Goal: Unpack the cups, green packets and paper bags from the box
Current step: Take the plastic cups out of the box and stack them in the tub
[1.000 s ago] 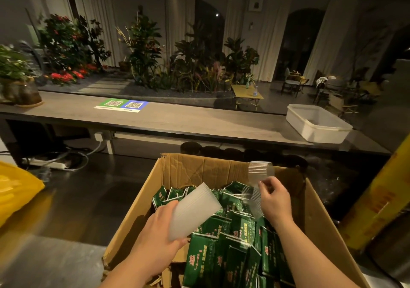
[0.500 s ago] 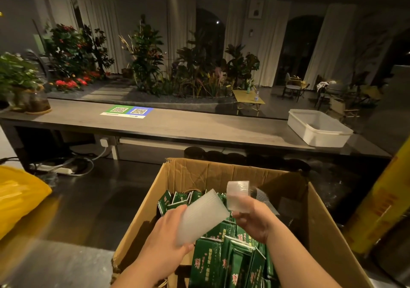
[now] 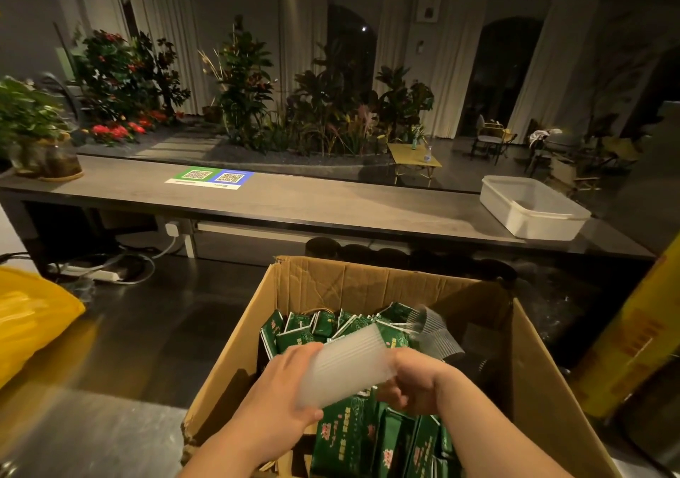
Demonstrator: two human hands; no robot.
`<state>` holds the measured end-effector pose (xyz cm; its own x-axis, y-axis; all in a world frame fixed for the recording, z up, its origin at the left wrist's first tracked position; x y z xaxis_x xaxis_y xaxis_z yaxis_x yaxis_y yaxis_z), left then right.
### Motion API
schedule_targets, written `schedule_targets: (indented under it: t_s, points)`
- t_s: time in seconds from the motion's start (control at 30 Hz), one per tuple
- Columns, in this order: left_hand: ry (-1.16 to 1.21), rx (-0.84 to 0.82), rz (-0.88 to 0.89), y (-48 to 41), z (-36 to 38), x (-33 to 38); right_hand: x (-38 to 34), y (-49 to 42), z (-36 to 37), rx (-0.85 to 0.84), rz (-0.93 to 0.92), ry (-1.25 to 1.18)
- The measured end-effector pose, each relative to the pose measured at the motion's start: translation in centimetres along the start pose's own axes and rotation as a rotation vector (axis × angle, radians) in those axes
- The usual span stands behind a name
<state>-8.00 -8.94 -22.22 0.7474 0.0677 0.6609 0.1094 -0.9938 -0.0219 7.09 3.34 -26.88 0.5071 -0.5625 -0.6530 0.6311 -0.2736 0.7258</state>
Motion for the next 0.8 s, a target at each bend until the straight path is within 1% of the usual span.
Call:
schedule_targets:
  t_s: [0.1,0.13,0.17,0.2,0.23,0.27,0.3,0.33,0.37,0.4,0.47,0.53,0.6,0.67,0.73,0.8]
  points:
    - [-0.009,0.035,-0.033,0.0,-0.2,-0.3,-0.6,-0.1,0.0,0.087,-0.067,0.054]
    - [-0.011,0.050,-0.041,0.0,-0.3,-0.3,-1.3,0.0,-0.4,0.120,-0.113,0.024]
    - [-0.012,0.067,-0.047,0.0,-0.5,-0.5,-2.0,0.1,-1.5,0.197,-0.164,-0.043]
    - [-0.019,0.082,-0.057,0.0,-0.5,-0.7,-2.6,0.5,-3.1,0.330,-0.229,-0.094]
    - [-0.023,0.101,-0.068,0.0,-0.7,-1.0,-3.2,1.2,-5.2,0.524,-0.298,-0.091]
    - [-0.023,0.113,-0.078,0.0,-0.8,-1.2,-3.9,2.7,-7.3,0.771,-0.353,-0.016]
    - [-0.020,0.118,-0.084,-0.1,-0.7,-1.5,-4.3,4.1,-9.1,0.996,-0.378,0.124]
    - [-0.019,0.122,-0.084,-0.1,-0.8,-1.5,-5.0,5.2,-10.1,1.146,-0.388,0.300]
    - [-0.021,0.120,-0.084,-0.1,-0.7,-1.6,-5.6,5.6,-10.7,1.226,-0.367,0.503]
    - [-0.024,0.116,-0.084,-0.2,-0.6,-1.6,-5.8,5.1,-11.1,1.230,-0.324,0.693]
    - [-0.027,0.115,-0.086,-0.2,-0.5,-1.6,-5.4,3.4,-11.0,1.130,-0.215,0.967]
    - [-0.030,0.113,-0.086,-0.2,-0.4,-1.5,-4.0,1.8,-11.2,1.053,-0.081,1.077]
    - [-0.024,0.117,-0.088,-0.2,-0.5,-1.5,-2.9,1.2,-12.0,1.074,0.002,1.099]
    - [-0.018,0.118,-0.089,-0.1,-0.5,-1.5,-2.7,2.1,-12.8,1.175,0.008,1.073]
    - [-0.020,0.117,-0.090,-0.1,-0.5,-1.6,-3.4,3.4,-13.0,1.295,-0.079,1.030]
    - [-0.022,0.120,-0.091,-0.1,-0.6,-1.7,-4.4,5.0,-12.7,1.386,-0.220,0.953]
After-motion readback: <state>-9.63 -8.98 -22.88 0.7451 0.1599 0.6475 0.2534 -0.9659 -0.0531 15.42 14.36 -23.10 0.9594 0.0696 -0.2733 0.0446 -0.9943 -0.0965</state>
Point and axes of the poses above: each hand's wrist, its own y-axis away from the middle knuckle, its own z-axis out of the palm, x = y × z, the point moved 9 cm from there along -y, towards the middle knuckle, and after that the axes turned 10 degrees about z, right-handed, at the moved point
